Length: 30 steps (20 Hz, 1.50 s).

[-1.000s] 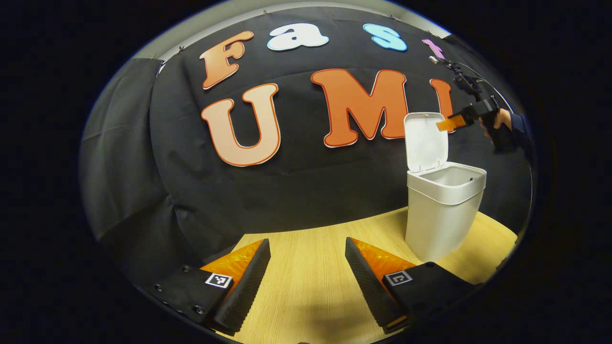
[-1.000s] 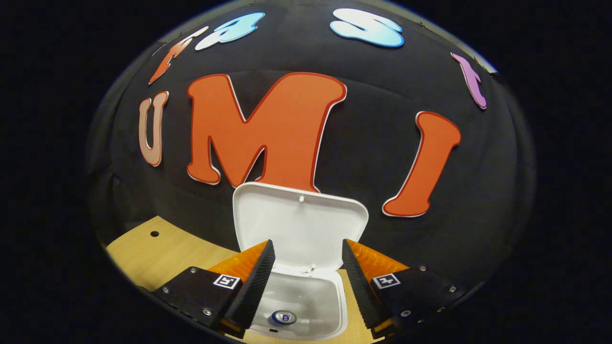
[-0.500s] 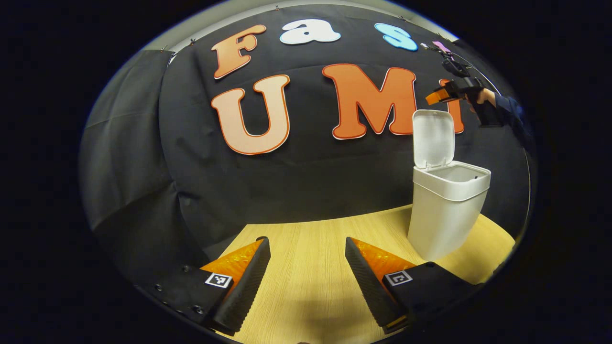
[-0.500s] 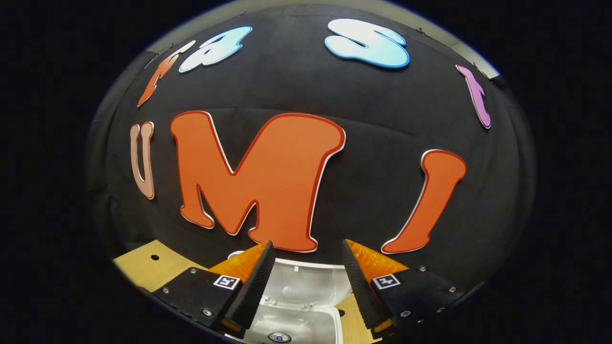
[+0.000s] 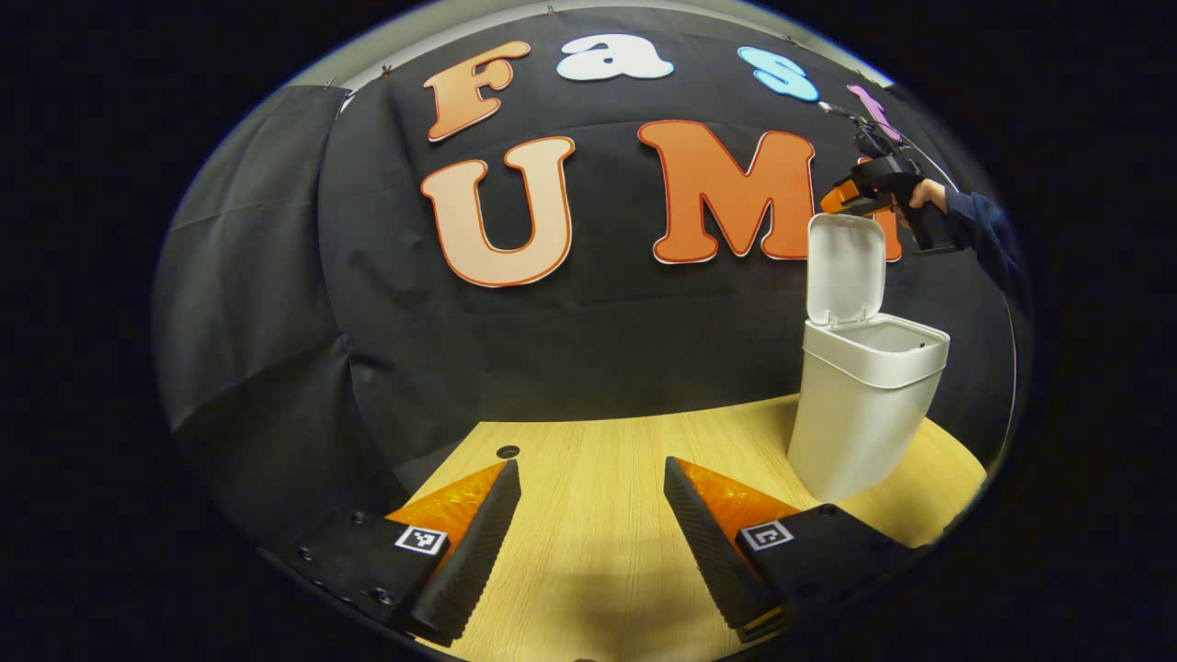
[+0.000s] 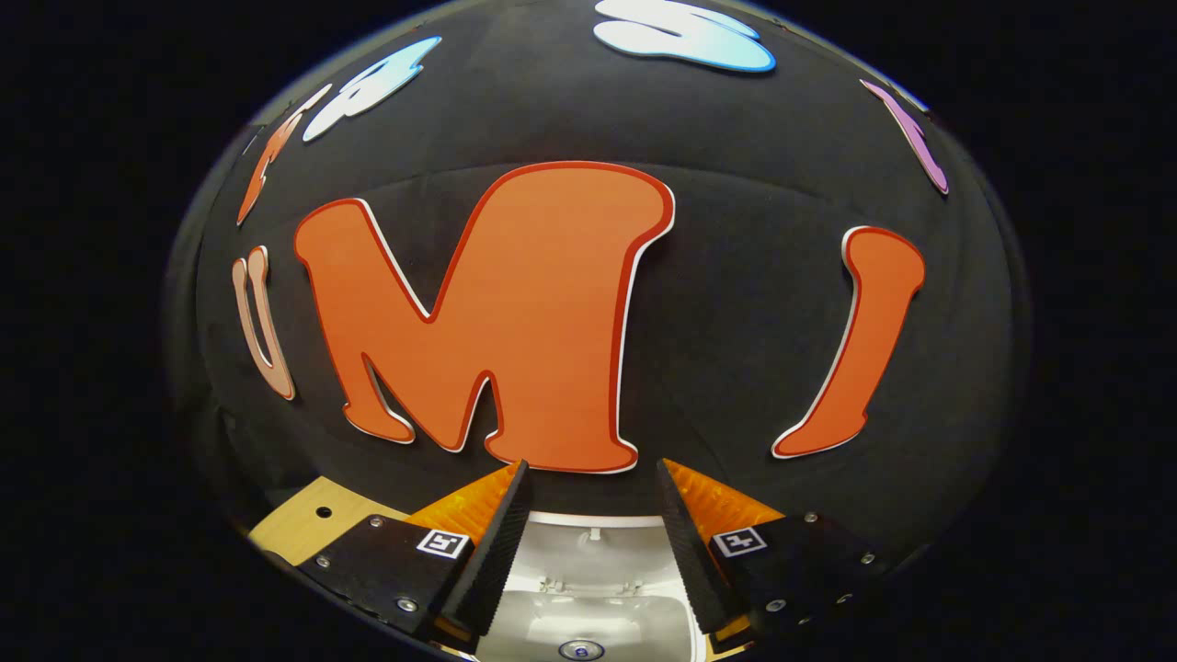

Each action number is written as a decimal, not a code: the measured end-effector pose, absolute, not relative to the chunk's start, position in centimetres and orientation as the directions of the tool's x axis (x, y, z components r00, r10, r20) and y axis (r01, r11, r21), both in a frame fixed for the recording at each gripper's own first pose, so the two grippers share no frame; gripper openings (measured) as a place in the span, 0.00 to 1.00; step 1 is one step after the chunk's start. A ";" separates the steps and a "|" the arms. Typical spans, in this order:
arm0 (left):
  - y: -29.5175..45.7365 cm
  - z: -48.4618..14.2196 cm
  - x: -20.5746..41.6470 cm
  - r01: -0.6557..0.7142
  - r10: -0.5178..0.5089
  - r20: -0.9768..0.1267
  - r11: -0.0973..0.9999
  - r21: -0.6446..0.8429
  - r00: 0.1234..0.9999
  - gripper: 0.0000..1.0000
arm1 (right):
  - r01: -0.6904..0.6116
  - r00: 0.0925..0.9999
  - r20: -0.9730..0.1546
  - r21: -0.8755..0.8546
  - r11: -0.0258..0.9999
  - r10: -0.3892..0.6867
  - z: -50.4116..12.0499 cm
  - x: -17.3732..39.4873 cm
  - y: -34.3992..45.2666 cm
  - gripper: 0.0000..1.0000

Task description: Press the lid of the desktop garbage bin to open it, pick up the crumpled paper on the desktop and throw it into the bin, then pick up the pop can on the desktop and drop it into the bin, and finally close the garbage bin lid.

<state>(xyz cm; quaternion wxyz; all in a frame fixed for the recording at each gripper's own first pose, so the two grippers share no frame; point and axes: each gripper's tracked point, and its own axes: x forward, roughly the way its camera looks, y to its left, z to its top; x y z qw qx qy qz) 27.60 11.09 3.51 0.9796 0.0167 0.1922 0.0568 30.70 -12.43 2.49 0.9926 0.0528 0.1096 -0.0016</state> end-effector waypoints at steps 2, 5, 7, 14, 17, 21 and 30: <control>10.9 3.5 27.9 -0.087 0.098 -0.373 0.995 0.047 0.923 1.00 | 0.006 0.972 -0.235 0.117 0.993 0.022 2.0 29.2 -12.3 0.81; 9.7 3.0 28.4 -0.041 0.042 -0.384 0.999 0.013 0.922 1.00 | -0.005 0.960 -0.279 0.112 0.994 0.036 0.9 26.5 -12.1 0.80; 8.9 3.1 28.7 -0.009 0.009 -0.381 1.000 0.002 0.925 1.00 | -0.004 0.950 -0.309 0.098 0.995 0.034 -0.1 25.0 -12.0 0.77; 8.2 3.4 29.0 0.047 -0.046 -0.368 0.999 -0.005 0.929 1.00 | 0.001 0.920 -0.390 0.088 0.996 0.034 -3.9 20.8 -11.1 0.81; 8.5 3.4 28.8 0.056 -0.054 -0.369 0.998 -0.003 0.928 1.00 | 0.003 0.910 -0.414 0.089 0.996 0.034 -5.4 19.7 -10.5 0.80; 9.0 3.3 28.7 0.056 -0.054 -0.372 0.998 -0.007 0.927 1.00 | 0.003 0.896 -0.444 0.074 0.997 0.030 -7.3 18.1 -9.9 0.80; 8.6 2.9 28.9 0.063 -0.064 -0.377 0.998 -0.015 0.924 1.00 | 0.004 0.881 -0.473 0.057 0.998 0.023 -9.9 16.2 -9.5 0.80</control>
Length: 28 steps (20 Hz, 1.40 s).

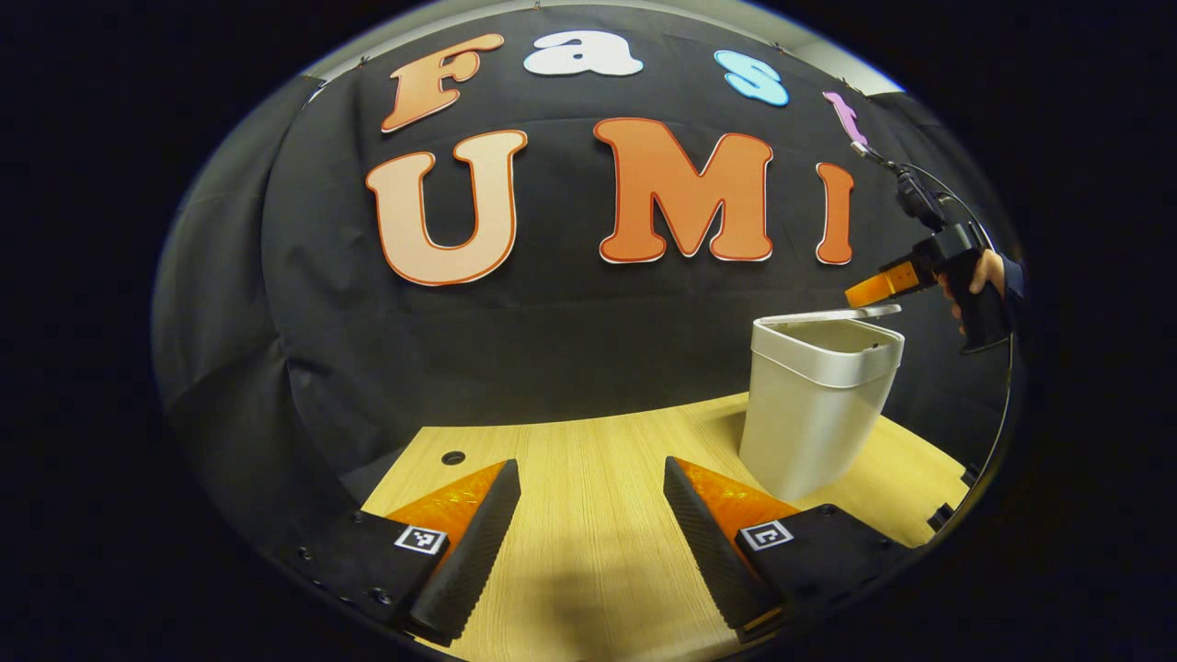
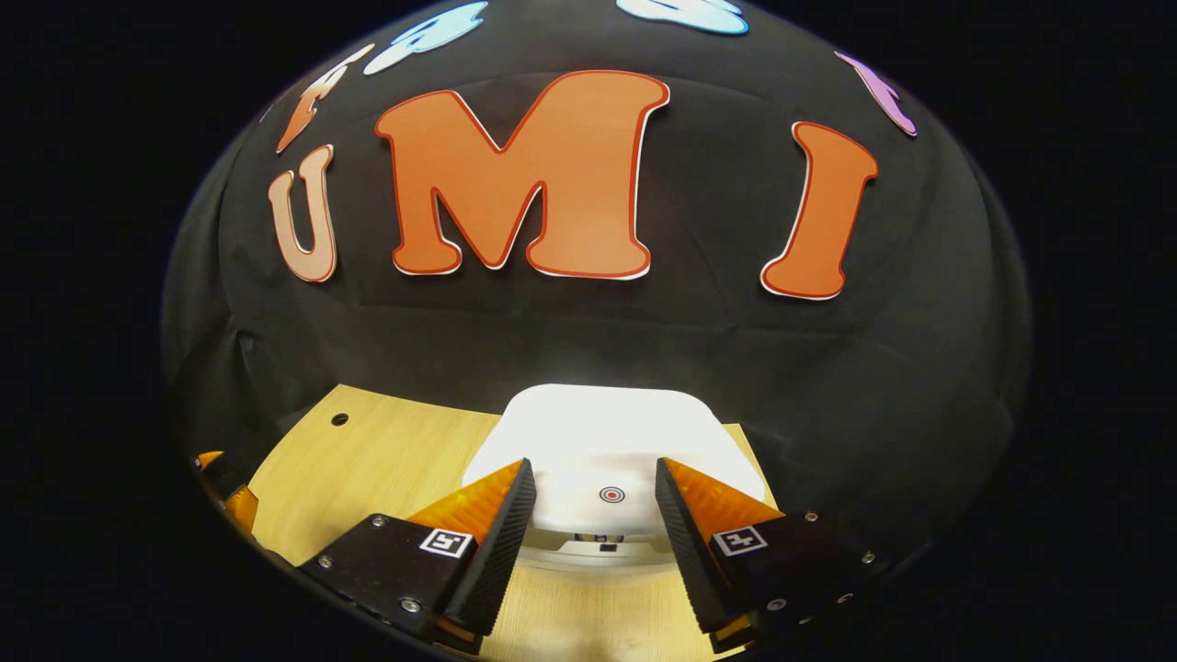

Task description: Press the lid of the desktop garbage bin to open it, pick up the crumpled paper on the desktop and throw it into the bin, then pick up the pop can on the desktop and drop it into the bin, and finally close the garbage bin lid.

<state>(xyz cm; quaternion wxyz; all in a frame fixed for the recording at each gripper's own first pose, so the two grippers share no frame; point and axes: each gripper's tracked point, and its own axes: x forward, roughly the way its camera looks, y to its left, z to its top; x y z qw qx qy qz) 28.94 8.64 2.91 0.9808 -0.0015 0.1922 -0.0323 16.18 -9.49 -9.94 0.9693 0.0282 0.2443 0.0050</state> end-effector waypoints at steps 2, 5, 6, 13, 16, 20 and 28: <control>8.7 2.8 29.0 0.058 -0.061 -0.378 0.998 -0.018 0.924 1.00 | 0.009 0.877 -0.480 0.059 0.998 0.020 -10.5 15.9 -9.6 0.80; 8.8 2.4 29.1 0.050 -0.054 -0.387 0.999 -0.021 0.921 1.00 | 0.014 0.870 -0.493 0.080 0.997 0.028 -11.6 15.7 -9.4 0.80; 8.8 2.2 29.2 0.048 -0.053 -0.390 0.999 -0.022 0.919 1.00 | 0.016 0.867 -0.498 0.086 0.996 0.029 -12.1 15.6 -9.4 0.80; 8.6 1.7 29.4 0.052 -0.057 -0.408 0.998 -0.025 0.911 1.00 | 0.018 0.873 -0.486 0.089 0.996 0.028 -13.4 15.0 -9.0 0.81; 8.4 1.4 29.5 0.053 -0.062 -0.416 0.998 -0.033 0.907 1.00 | 0.019 0.890 -0.456 0.084 0.996 0.022 -13.4 14.8 -9.0 0.75; 8.1 1.1 29.7 0.062 -0.070 -0.422 0.997 -0.034 0.904 1.00 | 0.022 0.902 -0.431 0.079 0.997 0.014 -13.6 14.7 -8.7 0.65; 8.7 1.4 29.7 0.081 -0.087 -0.411 0.996 -0.032 0.907 1.00 | 0.064 0.918 -0.395 0.101 0.993 -0.019 -14.0 14.4 -8.0 0.29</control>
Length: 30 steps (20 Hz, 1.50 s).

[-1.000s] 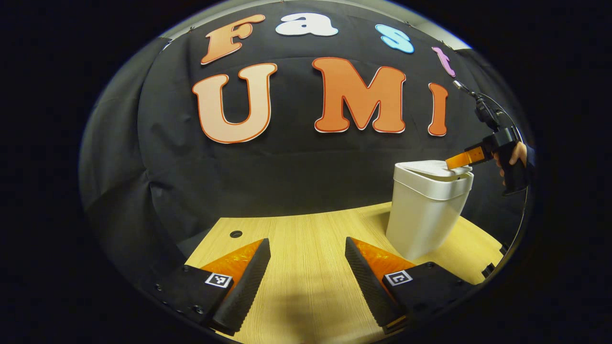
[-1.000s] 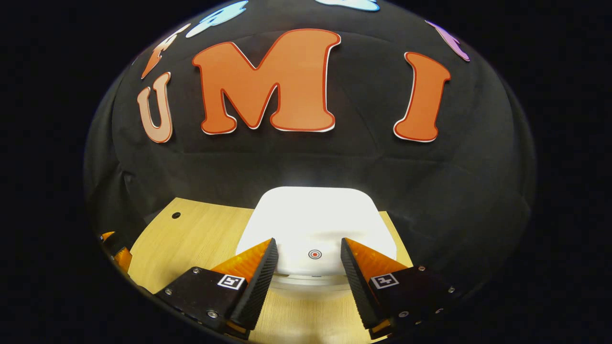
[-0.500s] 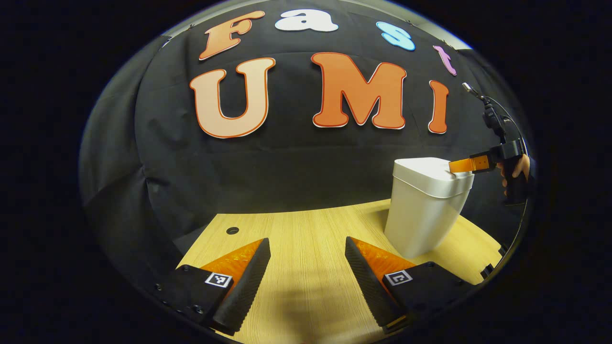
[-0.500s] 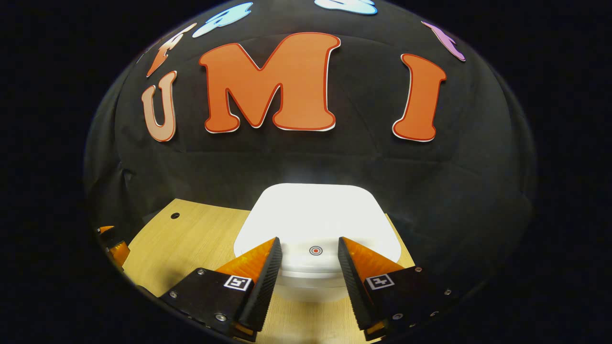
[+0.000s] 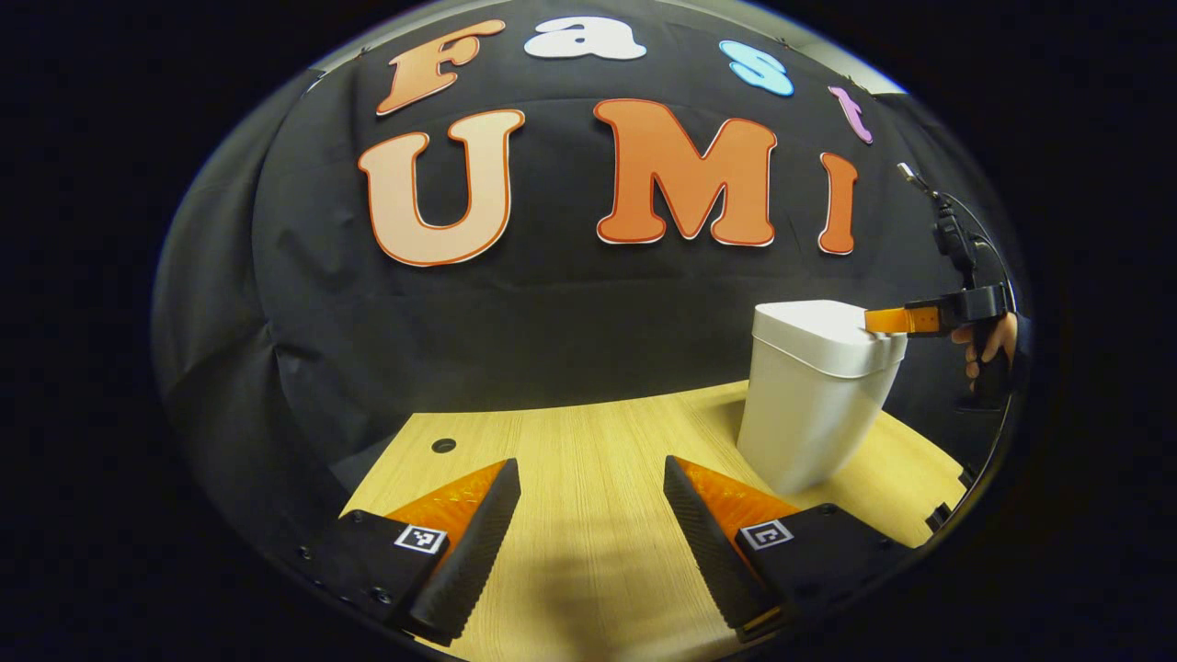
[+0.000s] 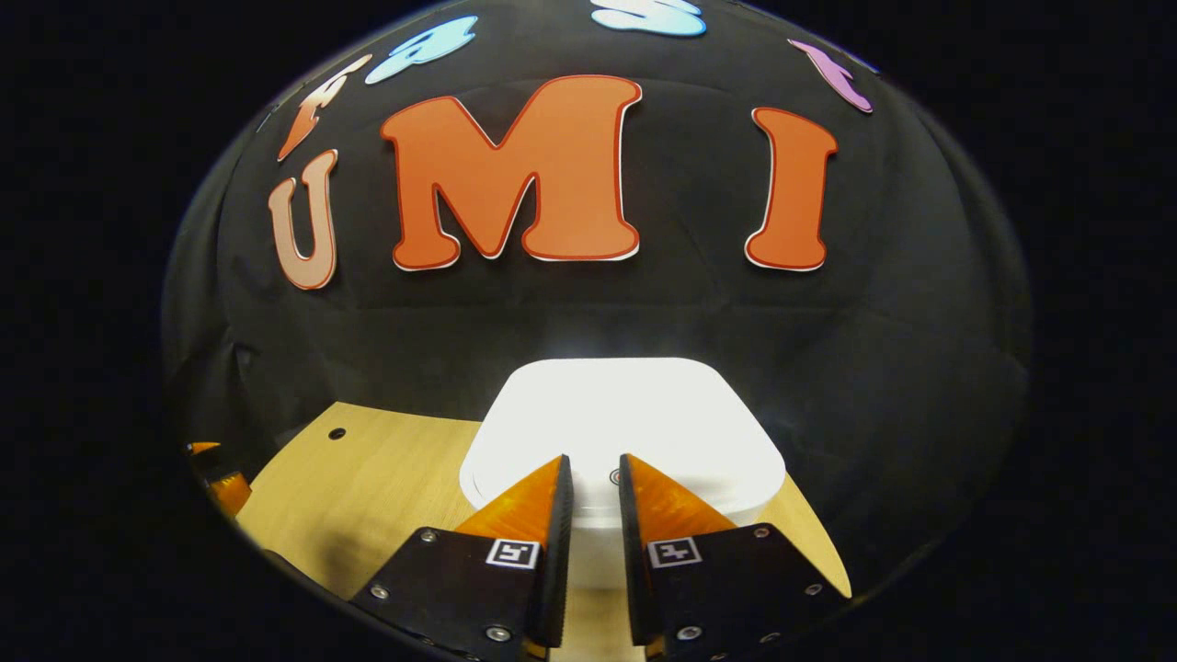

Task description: Press the lid of the desktop garbage bin to open it, pick up the crumpled paper on the desktop and throw it into the bin, then pick up the pop can on the desktop and drop it into the bin, and finally close the garbage bin lid.

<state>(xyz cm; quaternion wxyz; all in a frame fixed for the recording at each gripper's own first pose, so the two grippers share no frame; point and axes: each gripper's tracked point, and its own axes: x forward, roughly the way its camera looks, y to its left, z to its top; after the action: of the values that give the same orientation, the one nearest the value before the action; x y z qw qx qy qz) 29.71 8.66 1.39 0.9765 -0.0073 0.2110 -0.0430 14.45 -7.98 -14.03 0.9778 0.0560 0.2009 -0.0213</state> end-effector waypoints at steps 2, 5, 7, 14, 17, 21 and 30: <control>8.9 1.6 29.6 0.090 -0.095 -0.400 0.995 -0.031 0.912 1.00 | 0.077 0.914 -0.405 0.076 0.994 -0.040 -14.1 14.5 -8.0 0.27; 9.5 2.9 29.9 0.111 -0.104 -0.360 0.994 -0.001 0.927 0.99 | 0.108 0.922 -0.379 0.060 0.992 -0.078 -13.5 14.1 -8.0 0.27; 10.0 4.1 30.1 0.131 -0.116 -0.332 0.991 0.024 0.936 0.99 | 0.146 0.913 -0.390 0.039 0.989 -0.119 -13.4 13.3 -8.0 0.27; 10.6 7.2 31.6 0.188 -0.170 -0.225 0.980 0.062 0.959 1.00 | 0.138 0.940 -0.316 -0.005 0.990 -0.132 -11.6 10.0 -2.9 0.55; 10.8 8.3 31.7 0.187 -0.181 -0.200 0.982 0.011 0.963 1.00 | 0.132 0.948 -0.293 0.012 0.991 -0.123 -10.7 8.6 -1.0 0.60; 11.4 10.9 31.4 0.164 -0.161 -0.161 0.986 0.007 0.974 0.99 | 0.082 0.963 -0.261 0.043 0.996 -0.068 -9.3 7.2 1.5 0.63; 10.8 16.4 26.0 0.040 -0.039 -0.092 0.999 0.004 0.995 1.00 | -0.151 0.976 -0.153 0.019 0.988 0.152 -5.5 1.8 5.9 0.70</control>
<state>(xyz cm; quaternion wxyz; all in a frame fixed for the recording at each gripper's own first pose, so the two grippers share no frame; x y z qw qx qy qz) 26.04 10.78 16.37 0.9987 0.0029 0.0462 -0.0198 1.81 5.95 -5.51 0.9941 0.0036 0.0773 0.0764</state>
